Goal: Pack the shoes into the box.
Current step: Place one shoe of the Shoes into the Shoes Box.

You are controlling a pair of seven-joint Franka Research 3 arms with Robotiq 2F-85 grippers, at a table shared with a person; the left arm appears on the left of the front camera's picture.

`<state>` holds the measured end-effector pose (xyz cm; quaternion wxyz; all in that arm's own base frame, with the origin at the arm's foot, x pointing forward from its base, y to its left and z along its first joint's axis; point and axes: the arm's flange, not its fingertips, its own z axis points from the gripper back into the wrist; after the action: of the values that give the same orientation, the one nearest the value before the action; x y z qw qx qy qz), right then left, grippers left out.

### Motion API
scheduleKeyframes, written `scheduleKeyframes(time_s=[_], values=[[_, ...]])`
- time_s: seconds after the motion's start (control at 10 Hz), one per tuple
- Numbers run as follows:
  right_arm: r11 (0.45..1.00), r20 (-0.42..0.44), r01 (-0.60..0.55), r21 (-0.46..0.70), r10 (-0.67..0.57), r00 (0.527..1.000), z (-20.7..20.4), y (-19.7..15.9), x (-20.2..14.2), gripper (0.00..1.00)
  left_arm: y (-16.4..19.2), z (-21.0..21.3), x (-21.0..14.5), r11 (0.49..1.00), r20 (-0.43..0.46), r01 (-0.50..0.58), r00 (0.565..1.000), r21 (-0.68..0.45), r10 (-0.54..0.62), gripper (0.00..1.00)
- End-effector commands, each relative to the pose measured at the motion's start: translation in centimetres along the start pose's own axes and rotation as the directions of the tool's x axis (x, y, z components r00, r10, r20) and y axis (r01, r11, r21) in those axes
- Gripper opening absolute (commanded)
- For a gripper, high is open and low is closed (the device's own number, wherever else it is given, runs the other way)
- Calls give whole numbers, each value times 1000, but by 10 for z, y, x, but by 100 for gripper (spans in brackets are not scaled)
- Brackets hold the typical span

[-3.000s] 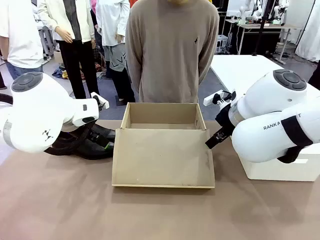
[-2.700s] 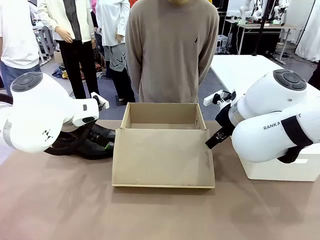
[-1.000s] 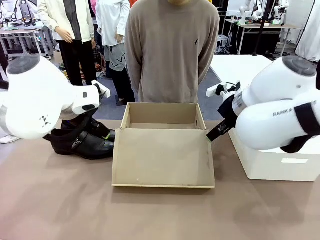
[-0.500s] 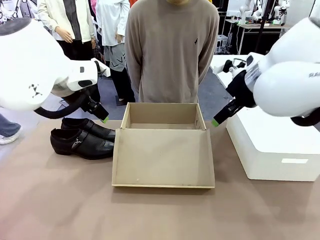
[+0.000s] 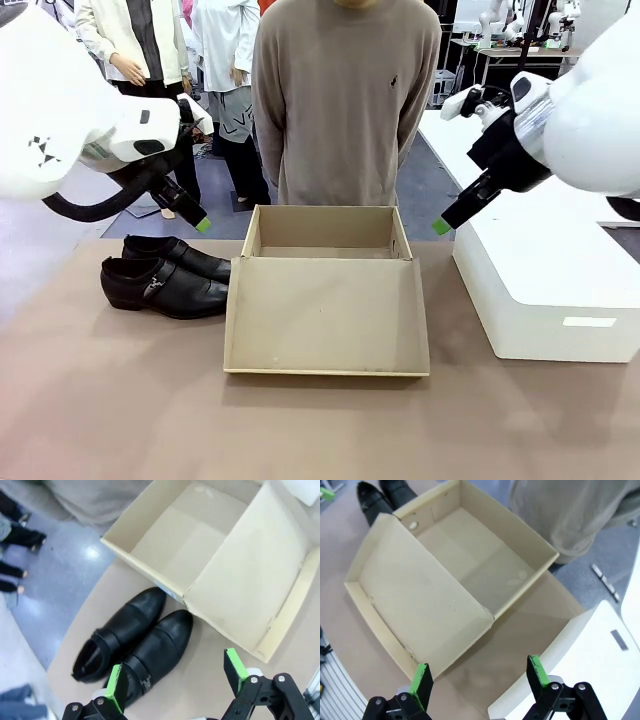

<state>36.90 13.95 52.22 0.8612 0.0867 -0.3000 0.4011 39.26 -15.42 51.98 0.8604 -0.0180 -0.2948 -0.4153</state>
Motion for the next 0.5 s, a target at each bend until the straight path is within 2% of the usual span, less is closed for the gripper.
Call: scheduleKeyframes(time_s=[0.0, 0.2, 0.3, 0.4], values=[[985, 96, -127, 114, 116, 989, 11, -14, -12, 100, 23, 15, -6, 983, 64, 156, 987, -99, -150, 100], [961, 131, -228, 159, 208, 969, 18, -26, -16, 100, 37, 20, -7, 947, 97, 256, 966, -193, -241, 100], [933, 154, -306, 189, 280, 948, 20, -30, -18, 100, 44, 19, -7, 914, 99, 331, 944, -236, -316, 100], [920, 162, -349, 178, 322, 933, 22, -35, -18, 100, 49, 17, -5, 894, 98, 378, 926, -238, -366, 100]])
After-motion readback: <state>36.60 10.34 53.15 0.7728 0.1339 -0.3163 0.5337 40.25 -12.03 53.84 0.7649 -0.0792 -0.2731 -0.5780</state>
